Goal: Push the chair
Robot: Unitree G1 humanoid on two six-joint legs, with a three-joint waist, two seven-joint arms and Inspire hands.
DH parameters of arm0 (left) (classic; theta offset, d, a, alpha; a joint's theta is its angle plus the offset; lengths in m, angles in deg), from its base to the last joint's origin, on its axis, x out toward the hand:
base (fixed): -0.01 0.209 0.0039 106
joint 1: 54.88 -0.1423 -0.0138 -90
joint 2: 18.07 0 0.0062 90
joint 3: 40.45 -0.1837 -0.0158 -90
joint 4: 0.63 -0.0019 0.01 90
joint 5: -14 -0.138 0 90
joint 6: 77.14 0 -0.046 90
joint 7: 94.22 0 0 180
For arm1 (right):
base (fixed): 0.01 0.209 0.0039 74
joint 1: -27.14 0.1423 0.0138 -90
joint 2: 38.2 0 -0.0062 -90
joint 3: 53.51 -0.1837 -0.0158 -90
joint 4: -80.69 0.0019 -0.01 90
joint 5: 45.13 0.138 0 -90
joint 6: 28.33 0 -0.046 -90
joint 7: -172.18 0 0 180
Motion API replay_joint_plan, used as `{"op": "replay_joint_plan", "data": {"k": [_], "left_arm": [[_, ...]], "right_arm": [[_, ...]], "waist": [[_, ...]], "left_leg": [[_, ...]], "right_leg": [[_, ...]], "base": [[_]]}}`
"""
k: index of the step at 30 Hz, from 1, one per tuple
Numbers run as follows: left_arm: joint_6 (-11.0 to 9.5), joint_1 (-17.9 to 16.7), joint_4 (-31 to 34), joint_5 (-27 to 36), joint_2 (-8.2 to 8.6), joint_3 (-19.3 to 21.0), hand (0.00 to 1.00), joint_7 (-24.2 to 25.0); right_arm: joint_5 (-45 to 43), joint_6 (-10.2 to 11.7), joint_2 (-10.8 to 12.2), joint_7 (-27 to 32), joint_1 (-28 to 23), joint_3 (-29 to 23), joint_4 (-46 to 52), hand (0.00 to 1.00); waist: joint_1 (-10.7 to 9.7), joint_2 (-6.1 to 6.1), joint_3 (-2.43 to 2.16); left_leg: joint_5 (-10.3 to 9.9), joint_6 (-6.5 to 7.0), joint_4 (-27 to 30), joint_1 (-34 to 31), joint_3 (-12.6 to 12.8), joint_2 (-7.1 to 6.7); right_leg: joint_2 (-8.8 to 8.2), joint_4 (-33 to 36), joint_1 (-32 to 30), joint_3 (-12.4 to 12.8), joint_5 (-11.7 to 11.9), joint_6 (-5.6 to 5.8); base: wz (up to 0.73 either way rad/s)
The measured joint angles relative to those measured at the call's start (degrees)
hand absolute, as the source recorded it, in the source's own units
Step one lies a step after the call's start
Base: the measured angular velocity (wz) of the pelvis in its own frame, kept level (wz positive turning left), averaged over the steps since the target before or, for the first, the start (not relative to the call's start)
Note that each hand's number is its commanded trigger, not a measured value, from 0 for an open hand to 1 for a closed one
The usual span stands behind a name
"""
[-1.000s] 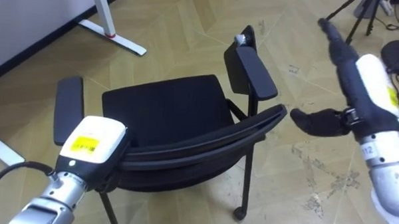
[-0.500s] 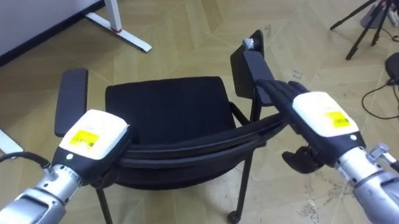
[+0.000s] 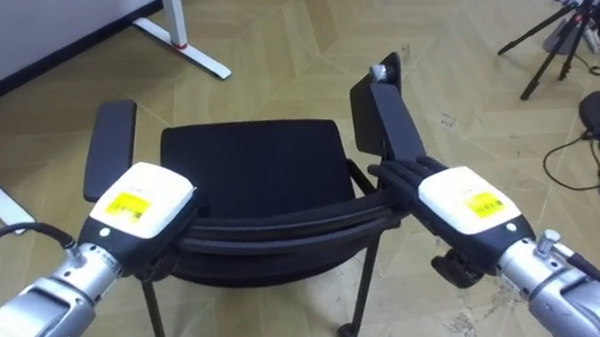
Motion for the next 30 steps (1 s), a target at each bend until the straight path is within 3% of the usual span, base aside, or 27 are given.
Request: {"op": "replay_joint_plan", "data": {"k": [8, 12, 16, 20, 25, 30], "left_arm": [[-0.4, 1.1, -0.72, 0.92, -1.7, -2.12, 1.0, -2.06], [-0.35, 2.59, -1.61, 0.92, -1.91, -3.89, 1.0, -2.3], [-0.27, 3.49, -2.06, 0.81, -1.55, -4.55, 1.0, -2.45], [0.45, 4.62, -2.31, 0.63, -1.23, -6.11, 1.0, -2.46], [1.45, 4.74, -2.23, 0.3, 0.44, -7.16, 1.0, -2.42], [2.11, 4.75, -2.14, -0.4, 1.47, -7.33, 1.0, -2.2]], "right_arm": [[0.05, 0.61, -0.65, 0.18, 2.99, 2.81, -0.12, 0.0], [0.11, 0.66, -0.54, 1.54, 3.85, 5.47, -0.12, 0.0], [0.18, 0.59, -0.31, 1.59, 5.74, 8.5, -0.09, 0.0], [-0.01, -0.23, 1.52, 1.48, 6.2, 8.86, -0.09, 0.0], [-0.18, -1.38, 3.45, 1.37, 9.16, 10.2, -0.26, 0.0], [-0.17, -1.83, 4.97, 1.33, 11.07, 11.5, -2.84, 0.0]], "waist": [[0.21, 0.08, -0.01], [1.49, 0.15, -0.07], [2.0, 0.19, -0.08], [3.0, 0.57, -0.03], [3.34, 1.52, 0.04], [3.47, 1.64, 0.06]], "left_leg": [[0.0, 0.0, 0.09, -0.77, -1.5, -0.03], [0.0, 0.0, 0.03, -0.76, -1.55, -0.04], [0.0, 0.0, 0.06, -0.6, -1.54, -0.03], [0.0, 0.0, 0.06, -0.61, -1.68, 0.02], [0.0, 0.0, 0.04, -0.66, -3.22, -0.01], [0.0, 0.0, 0.04, -0.67, -3.3, -0.03]], "right_leg": [[-0.18, -0.04, -0.15, -0.73, -0.05, 0.04], [-0.15, -0.01, -0.05, -0.55, -0.05, 0.04], [-0.17, -0.01, -0.05, -0.69, -0.05, 0.04], [-0.17, 0.04, -0.06, -0.91, -0.04, 0.03], [-0.22, 0.07, 0.03, -1.39, -0.04, 0.03], [-0.22, 0.17, -0.08, -1.47, -0.04, 0.03]], "base": [[0.06], [-0.01], [0.01], [0.0], [0.04], [0.0]]}}
